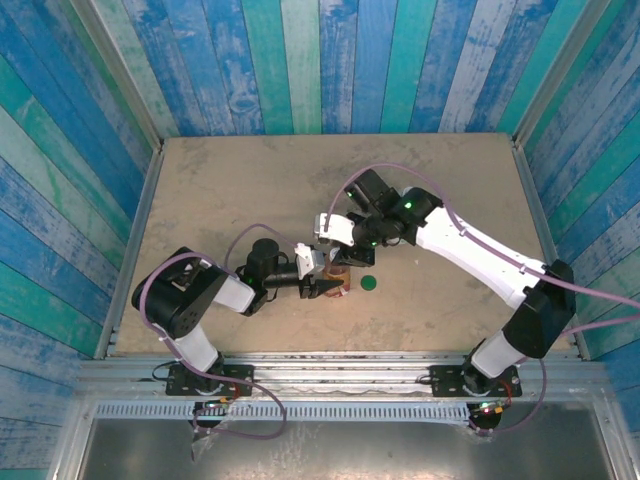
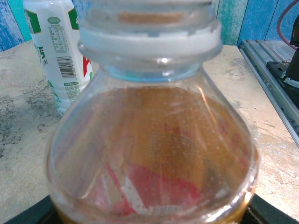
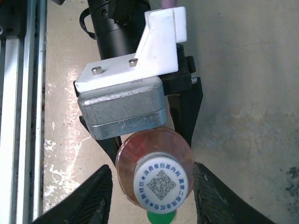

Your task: Screw on the bottle caps

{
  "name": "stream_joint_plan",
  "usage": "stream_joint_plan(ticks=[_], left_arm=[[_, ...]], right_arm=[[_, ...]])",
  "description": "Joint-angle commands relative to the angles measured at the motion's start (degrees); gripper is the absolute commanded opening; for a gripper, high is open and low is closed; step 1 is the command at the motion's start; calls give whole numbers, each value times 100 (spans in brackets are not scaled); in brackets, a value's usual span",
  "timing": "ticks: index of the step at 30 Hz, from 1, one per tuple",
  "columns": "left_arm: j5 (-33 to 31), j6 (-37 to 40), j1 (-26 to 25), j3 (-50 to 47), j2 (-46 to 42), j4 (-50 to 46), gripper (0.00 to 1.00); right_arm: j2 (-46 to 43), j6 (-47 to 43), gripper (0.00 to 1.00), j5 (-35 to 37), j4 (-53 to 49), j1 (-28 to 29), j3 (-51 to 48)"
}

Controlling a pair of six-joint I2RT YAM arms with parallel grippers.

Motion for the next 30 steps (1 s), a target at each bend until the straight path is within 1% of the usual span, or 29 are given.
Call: stream_joint_plan(ticks=[1,6,14,16,18,20,22,27,30], left_arm=[[-126,90,-5,-100,-20,-817,63],[-128,90,-6,-101,-29,-817,63],[-129,90,-5,-105,-39,-823,63],[-131,90,-5,-99,-45,-818,63],[-164,84,-5,-106,-55,-843,63],[-230,83,-5,-89,-53,-886,63],[-268,107,-4,-61,-39,-956,63],[-279,53,-5,-36,-4,-927,63],[-302,46,-5,-7,25,-923,63]], right_arm=[[108,-122,42,-115,-266,-39,176],[220,-93,35,-107,-349,-54,260],[301,-46,32,-28,-404,-65,295],[338,138,30,-1,-421,-62,321],[392,606,30,137,-409,-55,386],[451,1394,30,405,-432,-61,434],[354,1916,29,825,-385,20,270],[-58,3108,25,1880,-55,530,-264],[-104,4220,23,2735,-34,896,-294]])
